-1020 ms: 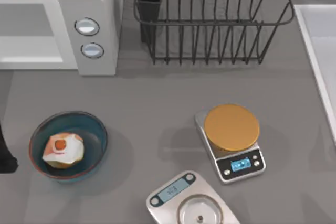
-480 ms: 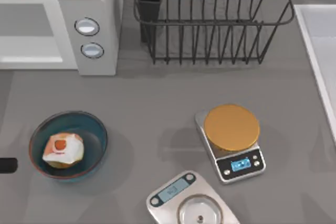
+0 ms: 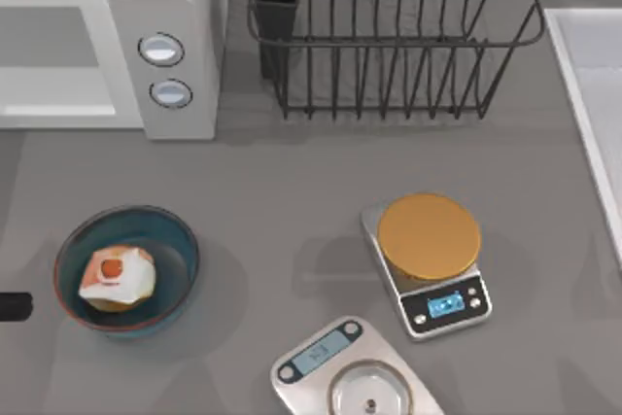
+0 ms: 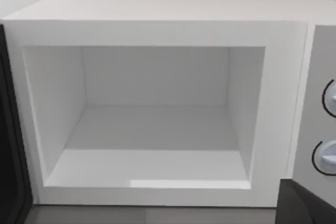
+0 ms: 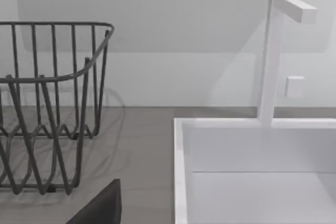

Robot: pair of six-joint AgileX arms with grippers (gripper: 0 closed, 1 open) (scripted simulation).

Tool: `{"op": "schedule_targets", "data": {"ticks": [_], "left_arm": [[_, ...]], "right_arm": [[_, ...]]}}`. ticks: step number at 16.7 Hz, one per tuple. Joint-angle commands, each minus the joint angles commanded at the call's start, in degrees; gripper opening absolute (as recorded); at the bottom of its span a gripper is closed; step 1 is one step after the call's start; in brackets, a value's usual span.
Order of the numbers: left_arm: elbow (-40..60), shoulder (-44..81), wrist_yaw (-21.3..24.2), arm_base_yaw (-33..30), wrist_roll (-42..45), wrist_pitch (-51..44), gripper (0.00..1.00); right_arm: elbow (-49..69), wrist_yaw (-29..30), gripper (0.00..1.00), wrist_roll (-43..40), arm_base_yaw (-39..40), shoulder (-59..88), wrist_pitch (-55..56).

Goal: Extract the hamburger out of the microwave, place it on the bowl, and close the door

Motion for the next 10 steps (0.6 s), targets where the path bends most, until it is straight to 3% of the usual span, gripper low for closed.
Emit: {"op": "schedule_targets", "data": {"ticks": [4,10], "left_arm": [[0.67,0.28,-2.3,-2.3,0.02,-0.39,0.0],[3.96,1.6,-17.98,-17.98,0.04,-2.36,0.0]], "right_arm": [[0.0,0.0,1.0,0.0,0.0,0.0,0.0],[0.0,0.0,1.0,0.0,0.0,0.0,0.0]]}}
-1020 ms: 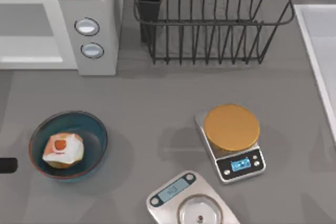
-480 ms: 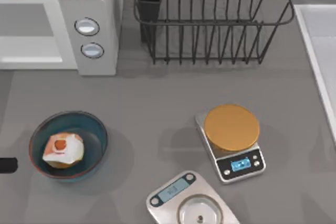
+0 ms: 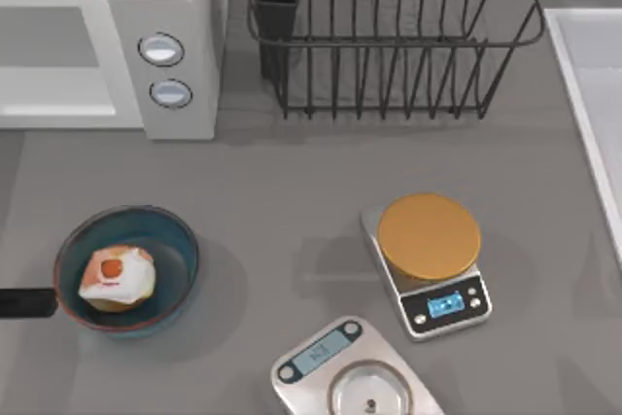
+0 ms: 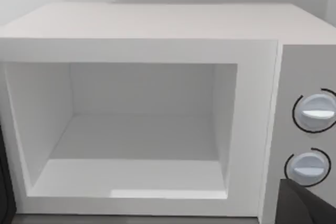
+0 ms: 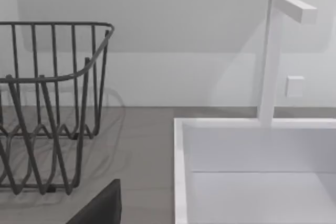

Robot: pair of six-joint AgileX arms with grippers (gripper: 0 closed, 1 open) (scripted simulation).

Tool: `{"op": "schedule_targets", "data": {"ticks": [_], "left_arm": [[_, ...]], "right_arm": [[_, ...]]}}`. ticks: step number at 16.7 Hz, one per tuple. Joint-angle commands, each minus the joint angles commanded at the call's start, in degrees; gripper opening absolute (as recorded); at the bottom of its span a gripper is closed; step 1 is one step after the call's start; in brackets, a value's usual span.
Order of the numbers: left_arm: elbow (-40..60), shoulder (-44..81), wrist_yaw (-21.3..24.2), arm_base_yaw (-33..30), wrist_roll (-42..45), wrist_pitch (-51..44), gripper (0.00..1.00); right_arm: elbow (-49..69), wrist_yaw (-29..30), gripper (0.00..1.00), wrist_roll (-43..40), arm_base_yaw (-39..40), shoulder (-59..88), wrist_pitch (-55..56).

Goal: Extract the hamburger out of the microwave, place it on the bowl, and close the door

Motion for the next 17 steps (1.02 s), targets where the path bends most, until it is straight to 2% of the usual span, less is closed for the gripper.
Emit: {"op": "schedule_targets", "data": {"ticks": [3,9,17], "left_arm": [[1.09,0.44,-4.84,-4.84,0.01,-0.65,0.0],[1.05,0.48,-5.46,-5.45,-0.03,-0.47,0.0],[0.6,12.24,-11.14,-11.15,0.19,11.85,0.0]], "right_arm": [[0.0,0.0,1.0,0.0,0.0,0.0,0.0],[0.0,0.0,1.0,0.0,0.0,0.0,0.0],[0.0,0.0,1.0,0.0,0.0,0.0,0.0]]}}
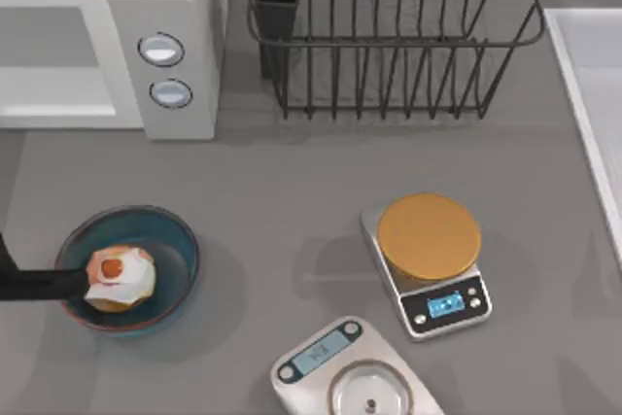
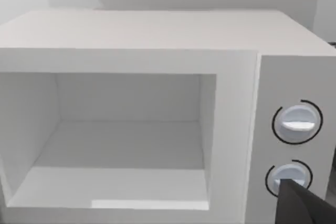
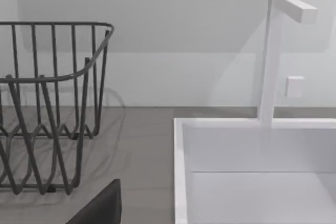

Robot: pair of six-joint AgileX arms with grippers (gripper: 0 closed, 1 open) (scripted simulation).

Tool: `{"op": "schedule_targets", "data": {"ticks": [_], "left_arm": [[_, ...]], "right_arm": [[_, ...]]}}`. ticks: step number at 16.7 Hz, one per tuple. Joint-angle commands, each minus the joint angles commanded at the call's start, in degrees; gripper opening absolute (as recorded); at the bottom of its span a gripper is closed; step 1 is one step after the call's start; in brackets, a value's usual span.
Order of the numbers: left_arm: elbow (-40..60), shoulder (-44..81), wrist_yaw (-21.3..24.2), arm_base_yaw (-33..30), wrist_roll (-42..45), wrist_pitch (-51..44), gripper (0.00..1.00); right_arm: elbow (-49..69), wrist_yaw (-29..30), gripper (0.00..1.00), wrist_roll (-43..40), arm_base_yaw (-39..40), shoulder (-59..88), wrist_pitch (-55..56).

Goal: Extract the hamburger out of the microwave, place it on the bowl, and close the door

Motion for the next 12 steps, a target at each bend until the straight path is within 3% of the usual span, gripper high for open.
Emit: {"op": "schedule_targets", "data": {"ticks": [5,12], "left_arm": [[0.48,-0.9,-0.29,-0.22,-0.03,-1.04,0.0],[4.01,-8.04,-2.65,-2.55,-0.14,-11.98,0.0]], "right_arm": [[0.0,0.0,1.0,0.0,0.0,0.0,0.0],[0.0,0.0,1.0,0.0,0.0,0.0,0.0]]}}
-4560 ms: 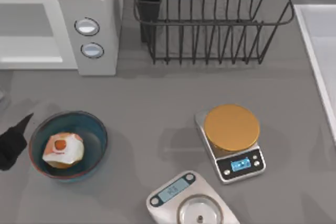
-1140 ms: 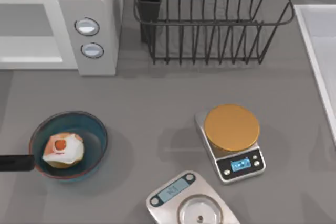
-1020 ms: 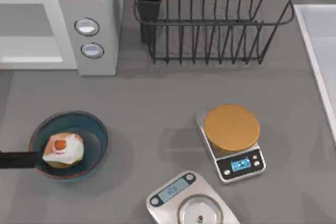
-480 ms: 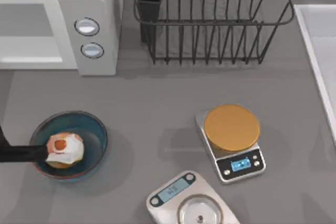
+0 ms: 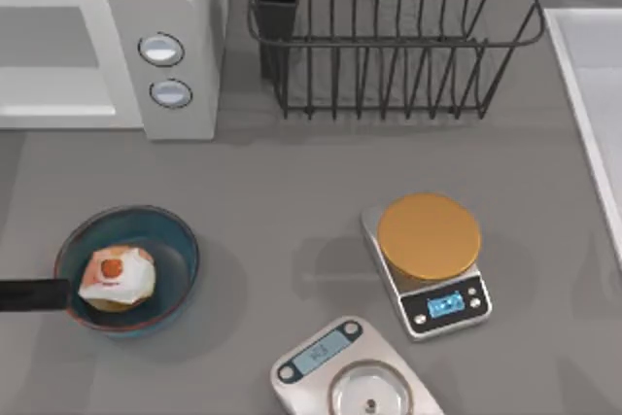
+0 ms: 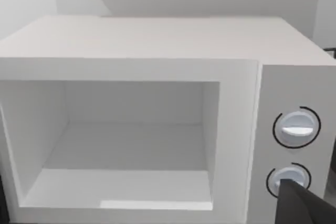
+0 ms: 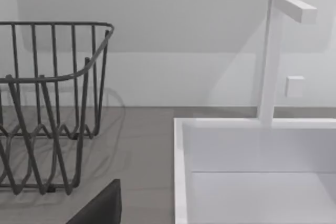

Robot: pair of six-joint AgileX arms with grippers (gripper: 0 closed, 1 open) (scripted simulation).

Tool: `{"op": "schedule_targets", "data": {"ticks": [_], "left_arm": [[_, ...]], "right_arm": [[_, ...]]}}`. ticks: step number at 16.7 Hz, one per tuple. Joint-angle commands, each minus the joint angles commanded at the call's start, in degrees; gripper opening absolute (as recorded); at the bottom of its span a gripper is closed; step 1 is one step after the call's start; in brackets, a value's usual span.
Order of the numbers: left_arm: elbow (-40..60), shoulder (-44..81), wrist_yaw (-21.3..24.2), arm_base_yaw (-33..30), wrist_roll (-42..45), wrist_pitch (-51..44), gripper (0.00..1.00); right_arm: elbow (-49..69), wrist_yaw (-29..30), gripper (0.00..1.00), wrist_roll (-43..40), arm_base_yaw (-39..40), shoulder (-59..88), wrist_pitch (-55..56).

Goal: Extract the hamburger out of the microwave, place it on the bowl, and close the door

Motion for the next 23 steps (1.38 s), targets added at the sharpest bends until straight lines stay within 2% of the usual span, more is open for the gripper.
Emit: {"op": "schedule_targets", "data": {"ticks": [5,9,13,23], "left_arm": [[0.48,0.86,0.59,0.84,0.46,-0.23,0.0],[8.23,9.4,7.1,9.14,6.19,-4.77,0.0],[21.65,26.79,19.05,25.06,16.15,-12.6,0.0],[57.29,77.84,56.16,74.82,43.32,-33.66,0.0]], "right_arm": [[0.0,0.0,1.0,0.0,0.0,0.0,0.0],[0.0,0.0,1.0,0.0,0.0,0.0,0.0],[0.0,0.0,1.0,0.0,0.0,0.0,0.0],[0.0,0.0,1.0,0.0,0.0,0.0,0.0]]}}
